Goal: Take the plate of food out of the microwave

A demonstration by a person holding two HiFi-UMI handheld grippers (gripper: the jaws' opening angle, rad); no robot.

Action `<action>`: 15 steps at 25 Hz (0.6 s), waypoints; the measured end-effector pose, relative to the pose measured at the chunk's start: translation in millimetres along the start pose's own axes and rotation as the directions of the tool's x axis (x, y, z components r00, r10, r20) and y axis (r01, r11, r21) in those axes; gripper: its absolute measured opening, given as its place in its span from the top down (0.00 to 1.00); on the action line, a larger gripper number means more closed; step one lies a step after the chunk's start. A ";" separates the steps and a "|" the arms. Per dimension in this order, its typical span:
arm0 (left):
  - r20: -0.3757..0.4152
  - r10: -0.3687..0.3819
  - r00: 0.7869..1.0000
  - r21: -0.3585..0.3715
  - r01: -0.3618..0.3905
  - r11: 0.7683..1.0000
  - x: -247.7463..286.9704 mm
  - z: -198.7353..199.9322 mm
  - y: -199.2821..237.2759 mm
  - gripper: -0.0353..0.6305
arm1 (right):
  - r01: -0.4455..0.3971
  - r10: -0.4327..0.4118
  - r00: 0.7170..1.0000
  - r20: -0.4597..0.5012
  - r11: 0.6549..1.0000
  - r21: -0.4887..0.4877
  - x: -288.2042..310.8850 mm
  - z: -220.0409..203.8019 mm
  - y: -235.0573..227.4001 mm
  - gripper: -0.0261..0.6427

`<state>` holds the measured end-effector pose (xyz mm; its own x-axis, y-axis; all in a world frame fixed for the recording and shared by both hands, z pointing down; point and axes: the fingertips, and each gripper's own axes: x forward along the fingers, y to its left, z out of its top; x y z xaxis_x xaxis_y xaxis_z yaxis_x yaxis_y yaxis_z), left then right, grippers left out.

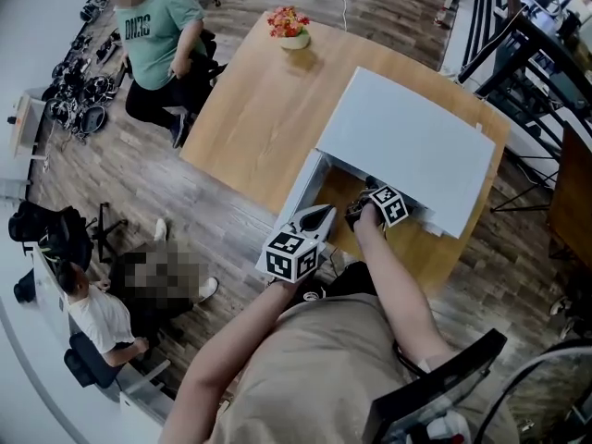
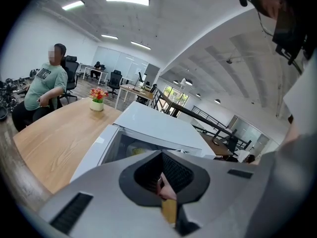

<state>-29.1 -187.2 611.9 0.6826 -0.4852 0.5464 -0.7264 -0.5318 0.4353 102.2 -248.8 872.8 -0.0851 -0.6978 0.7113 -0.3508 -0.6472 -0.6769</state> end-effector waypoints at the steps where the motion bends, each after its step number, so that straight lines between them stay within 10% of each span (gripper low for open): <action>1: -0.003 -0.001 1.000 0.002 0.001 1.000 -0.9 -0.9 0.3 0.94 | 0.003 -0.003 1.000 -0.004 1.000 0.003 0.1 -2.3 -0.2 0.75; 7: -0.018 -0.020 1.000 0.013 0.020 1.000 -7.3 -8.9 -1.5 0.94 | -0.032 0.031 0.999 0.023 0.997 0.066 -4.1 -1.7 0.4 0.95; 15: -0.022 -0.022 1.000 0.018 0.022 1.000 -23.6 -19.6 -0.6 0.94 | -0.143 0.140 0.989 0.037 0.985 0.101 -15.7 -10.4 5.3 0.95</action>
<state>-46.3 -161.7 612.7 0.6962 -0.4581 0.5526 -0.7097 -0.5548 0.4342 92.0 -238.1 860.1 -0.0988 -0.7923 0.6021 -0.2393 -0.5684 -0.7872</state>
